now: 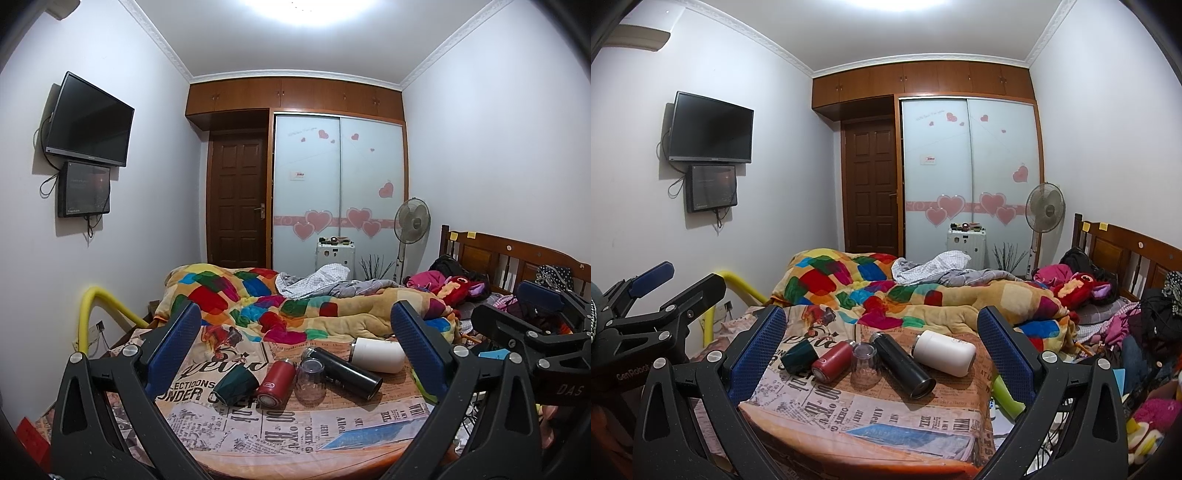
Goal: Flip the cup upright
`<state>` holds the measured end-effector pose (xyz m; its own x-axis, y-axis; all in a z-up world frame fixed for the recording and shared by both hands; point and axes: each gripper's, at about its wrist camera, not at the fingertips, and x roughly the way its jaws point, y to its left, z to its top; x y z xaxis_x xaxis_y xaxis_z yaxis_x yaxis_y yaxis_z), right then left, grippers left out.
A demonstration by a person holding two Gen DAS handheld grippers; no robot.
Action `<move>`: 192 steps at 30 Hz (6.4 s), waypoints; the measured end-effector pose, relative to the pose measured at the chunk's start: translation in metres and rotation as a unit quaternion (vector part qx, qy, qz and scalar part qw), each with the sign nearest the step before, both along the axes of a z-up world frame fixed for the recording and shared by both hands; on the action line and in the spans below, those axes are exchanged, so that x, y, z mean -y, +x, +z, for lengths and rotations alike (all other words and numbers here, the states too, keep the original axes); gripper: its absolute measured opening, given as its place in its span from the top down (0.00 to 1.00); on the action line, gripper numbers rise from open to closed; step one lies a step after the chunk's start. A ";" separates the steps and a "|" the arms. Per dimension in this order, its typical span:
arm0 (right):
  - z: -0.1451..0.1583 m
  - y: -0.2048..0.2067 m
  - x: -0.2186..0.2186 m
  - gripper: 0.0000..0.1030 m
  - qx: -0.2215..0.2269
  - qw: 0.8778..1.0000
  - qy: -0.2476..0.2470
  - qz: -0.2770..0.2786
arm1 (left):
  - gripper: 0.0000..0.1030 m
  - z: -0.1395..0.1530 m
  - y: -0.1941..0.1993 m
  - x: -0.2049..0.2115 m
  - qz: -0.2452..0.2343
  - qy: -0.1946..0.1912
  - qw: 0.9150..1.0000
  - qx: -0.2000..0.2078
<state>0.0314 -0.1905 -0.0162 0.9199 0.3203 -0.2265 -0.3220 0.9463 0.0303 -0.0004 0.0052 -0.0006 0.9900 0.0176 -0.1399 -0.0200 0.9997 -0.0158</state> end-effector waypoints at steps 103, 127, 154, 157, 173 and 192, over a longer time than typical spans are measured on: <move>-0.121 0.144 -0.046 0.00 -0.196 0.978 -0.073 -0.006 | 0.11 -0.213 0.320 -0.167 -0.012 -0.047 0.942 -0.333; -0.154 0.174 -0.044 0.00 -0.235 0.968 -0.089 -0.016 | 0.27 -0.288 0.420 -0.152 -0.039 -0.032 0.905 -0.422; -0.127 0.141 -0.052 0.00 -0.207 0.975 -0.081 0.007 | 0.29 -0.235 0.240 -0.115 -0.062 -0.031 0.916 -0.395; -0.122 0.137 -0.050 0.00 -0.202 0.976 -0.079 0.007 | 0.29 -0.222 0.231 -0.086 -0.089 -0.020 0.921 -0.380; -0.131 0.136 -0.019 0.00 -0.213 0.974 -0.077 -0.016 | 0.29 -0.264 0.251 0.059 -0.197 0.042 0.896 -0.397; -0.157 0.157 -0.002 0.00 -0.261 0.961 -0.092 -0.003 | 0.20 -0.264 0.245 0.056 -0.203 0.038 0.886 -0.415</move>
